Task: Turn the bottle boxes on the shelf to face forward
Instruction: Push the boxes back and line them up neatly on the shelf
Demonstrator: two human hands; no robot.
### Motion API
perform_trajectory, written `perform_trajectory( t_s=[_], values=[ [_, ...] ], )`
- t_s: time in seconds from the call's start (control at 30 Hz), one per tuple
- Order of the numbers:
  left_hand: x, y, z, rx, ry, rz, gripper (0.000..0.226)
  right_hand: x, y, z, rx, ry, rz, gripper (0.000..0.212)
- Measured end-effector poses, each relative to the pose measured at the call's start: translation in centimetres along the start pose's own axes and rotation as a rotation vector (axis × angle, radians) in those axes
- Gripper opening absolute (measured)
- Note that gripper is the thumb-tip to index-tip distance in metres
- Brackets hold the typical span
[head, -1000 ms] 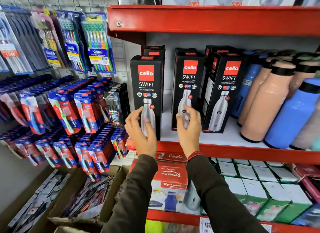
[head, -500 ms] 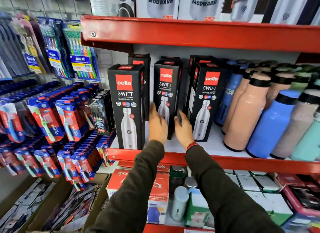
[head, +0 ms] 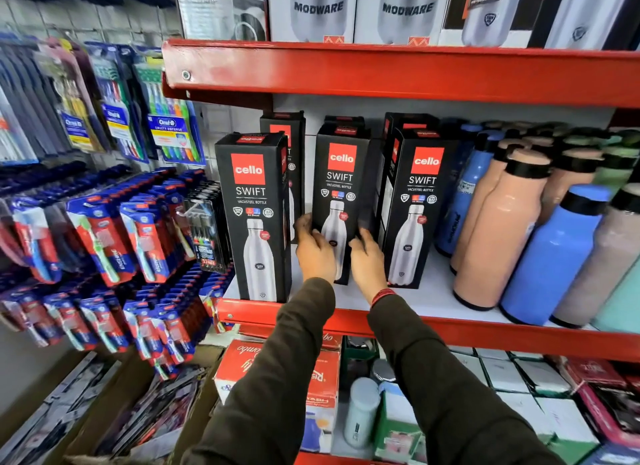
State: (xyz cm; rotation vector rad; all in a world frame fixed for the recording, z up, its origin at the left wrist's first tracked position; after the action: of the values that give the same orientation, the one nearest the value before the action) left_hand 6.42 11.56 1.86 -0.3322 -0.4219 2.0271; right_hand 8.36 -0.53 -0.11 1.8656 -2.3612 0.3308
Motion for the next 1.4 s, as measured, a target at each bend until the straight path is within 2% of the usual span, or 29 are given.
perform_trajectory(
  t_s=[0.33,0.6,0.77,1.1,1.4],
  values=[
    [1.4,1.7,-0.8,0.005,-0.104,0.094,0.038,0.1,1.5,0.3,0.054,0.073,-0.002,0.048],
    [3.6,4.6,0.1,-0.063,-0.143,0.068,0.036,1.0,5.2,0.3,0.108,0.062,0.045,0.046],
    [4.4,5.9,-0.3,-0.064,-0.060,0.031,0.036,1.5,7.2,0.3,0.129,0.092,0.049,0.048],
    [5.0,6.4,0.0,-0.053,-0.043,-0.028,0.038,2.3,9.2,-0.2,0.156,0.106,0.059,0.046],
    [4.8,6.5,0.2,-0.061,-0.087,-0.001,0.037,2.5,9.6,-0.4,0.146,0.116,0.060,0.046]
  ],
)
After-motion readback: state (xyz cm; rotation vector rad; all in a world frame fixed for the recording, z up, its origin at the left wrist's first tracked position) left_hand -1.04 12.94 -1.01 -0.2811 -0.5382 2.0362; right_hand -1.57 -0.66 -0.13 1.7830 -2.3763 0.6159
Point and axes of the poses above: each hand's wrist, its own y-axis away from the middle knuckle, its own x-axis out of the back of the hand, z = x × y, the point moved 5 cm from there along -y, towards the middle knuckle, and after that the axes turned 8 degrees about -x, right-handed, at the moved point
